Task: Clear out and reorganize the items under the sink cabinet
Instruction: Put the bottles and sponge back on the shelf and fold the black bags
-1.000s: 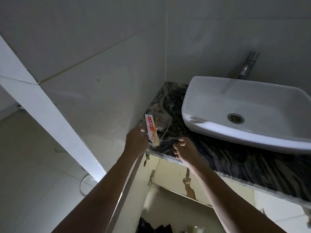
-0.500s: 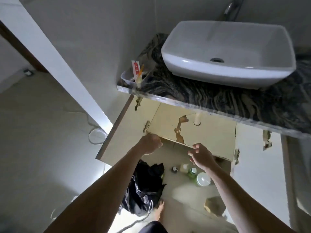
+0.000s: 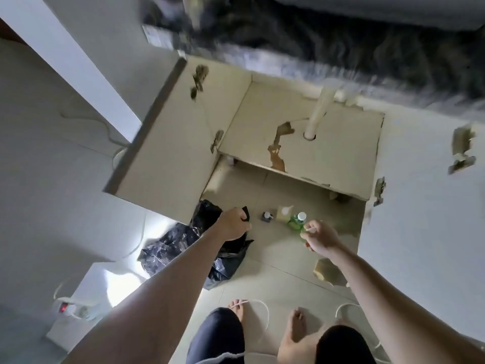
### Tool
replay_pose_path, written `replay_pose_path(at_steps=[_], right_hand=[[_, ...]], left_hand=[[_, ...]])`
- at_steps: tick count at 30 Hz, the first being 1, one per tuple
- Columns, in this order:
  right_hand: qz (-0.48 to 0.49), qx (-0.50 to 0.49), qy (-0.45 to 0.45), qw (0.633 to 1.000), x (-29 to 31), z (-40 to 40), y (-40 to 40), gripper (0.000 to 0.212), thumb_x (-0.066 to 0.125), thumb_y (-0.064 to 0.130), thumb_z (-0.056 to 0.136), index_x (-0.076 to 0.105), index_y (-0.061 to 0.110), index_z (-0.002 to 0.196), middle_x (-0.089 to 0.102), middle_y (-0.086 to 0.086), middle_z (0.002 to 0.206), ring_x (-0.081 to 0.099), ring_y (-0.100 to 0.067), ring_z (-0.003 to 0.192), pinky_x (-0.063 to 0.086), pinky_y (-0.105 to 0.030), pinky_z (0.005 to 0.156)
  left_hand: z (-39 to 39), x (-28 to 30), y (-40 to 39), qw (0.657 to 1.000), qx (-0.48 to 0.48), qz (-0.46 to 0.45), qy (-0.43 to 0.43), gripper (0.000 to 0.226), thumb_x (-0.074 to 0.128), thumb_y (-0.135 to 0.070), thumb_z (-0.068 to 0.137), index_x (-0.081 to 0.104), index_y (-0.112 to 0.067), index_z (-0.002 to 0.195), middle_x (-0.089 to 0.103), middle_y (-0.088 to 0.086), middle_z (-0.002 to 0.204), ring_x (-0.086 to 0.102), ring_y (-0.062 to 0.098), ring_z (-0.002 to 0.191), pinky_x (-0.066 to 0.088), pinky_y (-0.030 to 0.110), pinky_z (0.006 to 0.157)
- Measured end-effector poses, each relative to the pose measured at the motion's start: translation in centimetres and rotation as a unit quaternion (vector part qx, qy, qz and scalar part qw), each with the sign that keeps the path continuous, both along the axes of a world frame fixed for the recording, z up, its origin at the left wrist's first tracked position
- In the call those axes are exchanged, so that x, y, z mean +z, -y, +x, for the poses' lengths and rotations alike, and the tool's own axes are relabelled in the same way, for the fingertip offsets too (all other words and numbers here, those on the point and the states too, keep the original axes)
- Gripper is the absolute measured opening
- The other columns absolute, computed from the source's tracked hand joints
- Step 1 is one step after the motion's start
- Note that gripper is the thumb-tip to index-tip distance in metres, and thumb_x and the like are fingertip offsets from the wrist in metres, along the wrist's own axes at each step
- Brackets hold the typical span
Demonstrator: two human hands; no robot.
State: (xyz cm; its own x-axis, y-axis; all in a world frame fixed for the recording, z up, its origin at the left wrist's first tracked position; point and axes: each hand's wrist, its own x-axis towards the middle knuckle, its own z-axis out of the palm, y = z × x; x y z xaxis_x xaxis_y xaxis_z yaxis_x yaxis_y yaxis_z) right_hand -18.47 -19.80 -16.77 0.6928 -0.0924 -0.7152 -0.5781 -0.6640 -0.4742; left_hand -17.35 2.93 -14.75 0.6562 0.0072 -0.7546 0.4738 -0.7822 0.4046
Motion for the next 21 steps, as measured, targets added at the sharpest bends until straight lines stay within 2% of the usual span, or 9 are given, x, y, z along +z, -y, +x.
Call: replay_pose_path(at_steps=[2,5,7,8,10,13,16,19,21], right_hand=[[-0.004,0.029,-0.011,1.000,-6.7,0.4,-1.1,0.014,0.059,0.016,0.086,0.058,0.014,0.100,0.069,-0.009,0.094,0.067,-0.027,0.086,0.054,-0.037,0.081],[-0.033,0.129,-0.031,0.991,-16.8,0.5,-2.2,0.016,0.055,0.019,0.088,0.060,0.012,0.101,0.070,-0.008,0.101,0.062,-0.022,0.091,0.043,-0.024,0.066],[-0.059,0.235,-0.059,0.969,-23.0,1.6,-2.7,0.024,0.054,0.020,0.086,0.061,0.004,0.102,0.071,-0.012,0.104,0.057,-0.019,0.081,0.037,-0.025,0.058],[-0.071,0.287,-0.075,0.952,-25.5,2.6,-2.8,0.031,0.054,0.020,0.085,0.061,-0.001,0.107,0.071,-0.017,0.104,0.053,-0.018,0.075,0.036,-0.026,0.057],[-0.100,0.354,-0.069,0.927,-28.8,5.8,-3.4,0.032,0.055,0.016,0.084,0.063,-0.001,0.110,0.070,-0.022,0.102,0.056,-0.019,0.072,0.039,-0.026,0.055],[-0.162,0.388,0.061,0.905,-33.1,11.2,-4.3,0.028,0.052,0.011,0.085,0.066,0.002,0.107,0.069,-0.018,0.107,0.065,-0.029,0.093,0.053,-0.031,0.076],[-0.190,0.387,0.156,0.889,-35.9,13.2,-5.1,0.030,0.045,0.002,0.088,0.063,-0.002,0.112,0.062,-0.017,0.117,0.061,-0.031,0.104,0.053,-0.036,0.088],[-0.178,0.357,0.176,0.900,-37.3,12.9,-5.5,0.030,0.045,0.000,0.089,0.061,0.001,0.114,0.062,-0.015,0.116,0.061,-0.029,0.102,0.054,-0.036,0.087],[-0.170,0.337,0.176,0.909,-37.7,12.7,-5.3,0.026,0.048,0.003,0.090,0.060,0.002,0.114,0.062,-0.014,0.112,0.062,-0.029,0.098,0.054,-0.036,0.083]], left_hand=[[0.8,-6.7,0.4,1.000,-0.003,-0.008,-0.008,0.025,0.054,-0.025,0.093,0.058,-0.012,0.114,0.056,0.005,0.116,0.049,0.026,0.116,0.037,0.027,0.093],[1.9,-17.3,1.4,0.999,-0.007,-0.016,-0.033,0.033,0.052,-0.022,0.095,0.054,-0.005,0.123,0.054,0.008,0.124,0.049,0.025,0.120,0.040,0.026,0.093],[3.2,-24.0,1.9,0.999,-0.015,-0.017,-0.047,0.016,0.051,-0.019,0.095,0.058,-0.008,0.086,0.055,0.002,0.091,0.056,0.020,0.091,0.043,0.021,0.069],[4.1,-27.1,2.1,0.999,0.001,-0.017,-0.046,0.024,0.052,-0.017,0.094,0.050,-0.012,0.071,0.049,-0.001,0.076,0.052,0.015,0.074,0.038,0.019,0.059],[6.0,-31.9,2.2,0.999,0.026,-0.005,-0.037,0.028,0.052,-0.012,0.093,0.046,-0.012,0.066,0.045,0.001,0.068,0.047,0.012,0.062,0.039,0.018,0.055],[8.6,-38.7,2.8,0.999,0.051,0.005,-0.009,0.014,0.048,-0.001,0.088,0.061,0.003,0.089,0.054,0.015,0.078,0.056,0.026,0.074,0.051,0.029,0.069],[9.9,-42.8,3.7,0.998,-0.013,0.033,0.049,0.032,0.043,0.000,0.087,0.056,0.013,0.113,0.054,0.018,0.082,0.054,0.028,0.073,0.046,0.030,0.060],[11.1,-43.5,3.9,0.989,-0.073,0.073,0.106,0.027,0.045,-0.006,0.091,0.058,0.006,0.112,0.060,0.020,0.116,0.058,0.030,0.099,0.042,0.028,0.070],[11.5,-43.3,3.8,0.980,-0.099,0.095,0.146,0.027,0.044,-0.005,0.092,0.061,0.008,0.108,0.062,0.022,0.117,0.061,0.032,0.105,0.040,0.026,0.064]])
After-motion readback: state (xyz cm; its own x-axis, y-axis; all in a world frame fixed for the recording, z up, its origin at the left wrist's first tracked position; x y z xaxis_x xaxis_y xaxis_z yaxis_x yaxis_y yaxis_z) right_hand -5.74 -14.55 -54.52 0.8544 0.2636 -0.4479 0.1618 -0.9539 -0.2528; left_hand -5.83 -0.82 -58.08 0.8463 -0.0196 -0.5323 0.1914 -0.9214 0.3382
